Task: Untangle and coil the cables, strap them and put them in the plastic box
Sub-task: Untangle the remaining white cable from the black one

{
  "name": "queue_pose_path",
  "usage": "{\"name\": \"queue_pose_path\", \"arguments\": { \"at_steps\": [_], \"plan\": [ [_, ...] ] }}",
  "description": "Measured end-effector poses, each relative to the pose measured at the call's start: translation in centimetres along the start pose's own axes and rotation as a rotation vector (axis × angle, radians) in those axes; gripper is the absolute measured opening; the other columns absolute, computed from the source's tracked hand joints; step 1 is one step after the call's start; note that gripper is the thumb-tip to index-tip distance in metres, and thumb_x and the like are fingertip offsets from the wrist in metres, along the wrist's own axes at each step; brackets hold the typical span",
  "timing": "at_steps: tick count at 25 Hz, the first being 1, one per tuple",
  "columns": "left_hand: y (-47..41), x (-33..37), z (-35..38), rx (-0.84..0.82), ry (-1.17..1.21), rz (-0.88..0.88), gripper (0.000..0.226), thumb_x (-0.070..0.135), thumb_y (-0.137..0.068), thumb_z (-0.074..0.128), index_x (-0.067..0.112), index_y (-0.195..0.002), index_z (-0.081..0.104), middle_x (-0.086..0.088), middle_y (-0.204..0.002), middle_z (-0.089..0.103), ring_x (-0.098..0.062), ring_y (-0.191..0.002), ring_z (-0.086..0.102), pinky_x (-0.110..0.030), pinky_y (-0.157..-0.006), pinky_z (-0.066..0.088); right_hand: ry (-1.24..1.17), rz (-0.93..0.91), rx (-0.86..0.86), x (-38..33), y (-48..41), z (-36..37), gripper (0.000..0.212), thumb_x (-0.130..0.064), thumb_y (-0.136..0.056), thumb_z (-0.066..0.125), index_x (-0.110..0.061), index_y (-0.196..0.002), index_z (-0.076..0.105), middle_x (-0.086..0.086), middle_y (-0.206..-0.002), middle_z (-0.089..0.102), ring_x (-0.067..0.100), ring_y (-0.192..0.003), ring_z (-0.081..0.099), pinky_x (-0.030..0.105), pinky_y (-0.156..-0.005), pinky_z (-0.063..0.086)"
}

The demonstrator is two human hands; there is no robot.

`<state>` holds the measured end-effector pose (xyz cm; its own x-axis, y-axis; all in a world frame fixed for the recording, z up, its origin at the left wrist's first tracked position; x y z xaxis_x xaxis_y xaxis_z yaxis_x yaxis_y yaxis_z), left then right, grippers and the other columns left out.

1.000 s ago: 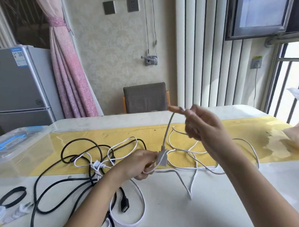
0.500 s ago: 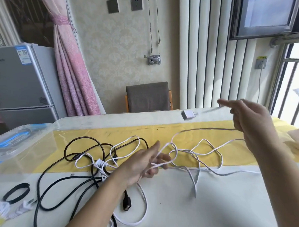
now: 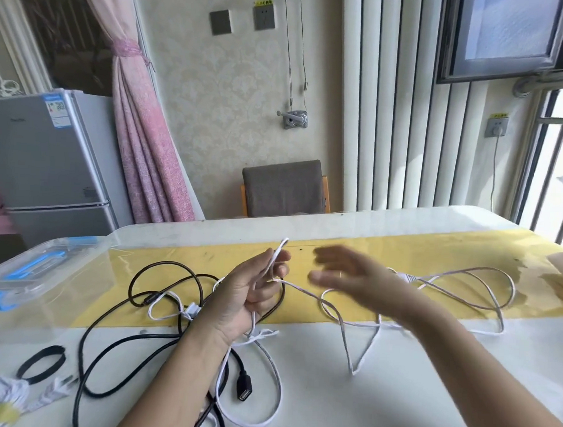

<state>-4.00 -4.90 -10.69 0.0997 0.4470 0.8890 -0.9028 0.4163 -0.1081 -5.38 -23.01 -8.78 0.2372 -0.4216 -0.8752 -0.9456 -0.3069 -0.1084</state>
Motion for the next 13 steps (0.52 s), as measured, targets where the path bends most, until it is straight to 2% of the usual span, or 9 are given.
{"name": "queue_pose_path", "arguments": {
  "at_steps": [1, 2, 3, 4, 5, 7, 10, 11, 13],
  "plan": [
    [0.0, 0.2, 0.1, -0.018, 0.003, 0.011, 0.045, 0.043, -0.047, 0.091, 0.016, -0.079, 0.074, 0.005, -0.068, 0.054, 0.003, -0.033, 0.025, -0.01, -0.032, 0.014, -0.038, 0.047, -0.241, -0.2, 0.3, 2.4, 0.051, -0.045, -0.075, 0.071, -0.02, -0.118, 0.059, -0.006, -0.104, 0.068, 0.009, -0.096, 0.064, 0.03, -0.094, 0.047],
    [0.0, 0.4, 0.0, -0.028, -0.004, 0.028, 0.047, 0.043, -0.046, 0.091, 0.016, -0.08, 0.075, 0.004, -0.07, 0.056, 0.003, -0.033, 0.025, -0.01, -0.032, 0.014, -0.054, 0.056, -0.414, -0.2, 0.6, 4.0, 0.036, -0.033, -0.085, 0.067, -0.014, -0.115, 0.061, -0.004, -0.091, 0.07, 0.011, -0.08, 0.067, 0.027, -0.084, 0.051],
    [0.1, 0.7, -0.1, -0.024, -0.023, 0.049, 0.049, 0.045, -0.046, 0.09, 0.016, -0.083, 0.076, 0.003, -0.073, 0.059, 0.004, -0.033, 0.025, -0.01, -0.032, 0.014, -0.078, 0.046, -0.489, 0.0, 0.8, 4.7, 0.022, -0.023, -0.092, 0.061, -0.009, -0.109, 0.063, -0.002, -0.076, 0.067, 0.013, -0.065, 0.064, 0.023, -0.07, 0.051],
    [0.1, 1.1, -0.4, 0.001, -0.06, 0.076, 0.05, 0.047, -0.049, 0.089, 0.017, -0.087, 0.076, 0.003, -0.078, 0.062, 0.003, -0.034, 0.025, -0.009, -0.033, 0.015, -0.116, 0.035, -0.488, 0.2, 0.7, 4.5, 0.016, -0.016, -0.096, 0.054, -0.008, -0.103, 0.066, -0.001, -0.065, 0.061, 0.012, -0.054, 0.057, 0.02, -0.059, 0.048],
    [0.1, 1.5, -0.8, 0.055, -0.119, 0.099, 0.047, 0.048, -0.055, 0.086, 0.017, -0.09, 0.077, 0.003, -0.081, 0.064, 0.003, -0.036, 0.024, -0.008, -0.033, 0.016, -0.159, 0.027, -0.429, 0.2, 0.5, 3.7, 0.018, -0.015, -0.097, 0.051, -0.009, -0.098, 0.068, -0.001, -0.058, 0.054, 0.011, -0.047, 0.048, 0.019, -0.052, 0.044],
    [0.2, 2.3, -2.5, 0.267, -0.267, 0.137, 0.026, 0.038, -0.077, 0.071, 0.015, -0.086, 0.077, 0.001, -0.08, 0.062, 0.001, -0.037, 0.022, -0.009, -0.034, 0.015, -0.244, 0.023, -0.181, 0.6, 0.0, 0.3, 0.022, -0.021, -0.094, 0.053, -0.011, -0.085, 0.071, -0.003, -0.052, 0.038, 0.01, -0.046, 0.032, 0.018, -0.045, 0.034],
    [0.6, 3.3, -5.1, 0.591, -0.458, 0.194, 0.026, 0.024, -0.094, 0.056, 0.011, -0.078, 0.071, 0.002, -0.057, 0.045, -0.001, -0.034, 0.027, -0.012, -0.033, 0.013, -0.357, 0.025, 0.385, 1.8, 0.6, -7.0, 0.033, -0.041, -0.077, 0.065, -0.011, -0.062, 0.065, -0.003, -0.053, 0.028, 0.012, -0.05, 0.024, 0.016, -0.042, 0.024],
    [0.7, 3.5, -5.5, 0.645, -0.49, 0.215, 0.028, 0.025, -0.094, 0.056, 0.01, -0.075, 0.069, 0.005, -0.051, 0.039, -0.002, -0.032, 0.033, -0.012, -0.033, 0.016, -0.299, 0.025, 0.54, 2.2, 1.2, -8.8, 0.038, -0.042, -0.077, 0.067, -0.01, -0.058, 0.062, -0.001, -0.051, 0.028, 0.013, -0.048, 0.023, 0.018, -0.042, 0.024],
    [0.8, 3.4, -5.2, 0.673, -0.64, 0.245, 0.03, 0.025, -0.094, 0.057, 0.011, -0.069, 0.068, 0.01, -0.041, 0.036, -0.002, -0.035, 0.04, -0.014, -0.036, 0.024, 0.011, 0.084, 0.735, 2.9, 2.2, -11.0, 0.041, -0.037, -0.082, 0.069, -0.008, -0.054, 0.06, -0.001, -0.041, 0.028, 0.018, -0.045, 0.026, 0.025, -0.045, 0.023]
  ]
}}
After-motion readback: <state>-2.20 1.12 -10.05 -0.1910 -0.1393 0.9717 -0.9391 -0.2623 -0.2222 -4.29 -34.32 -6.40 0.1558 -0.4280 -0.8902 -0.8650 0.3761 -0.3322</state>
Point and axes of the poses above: each hand's wrist, its own y-axis away from the middle knuckle, its own z-axis out of the palm, x = y × z, the point moved 4 cm from there along -y, towards the middle knuckle
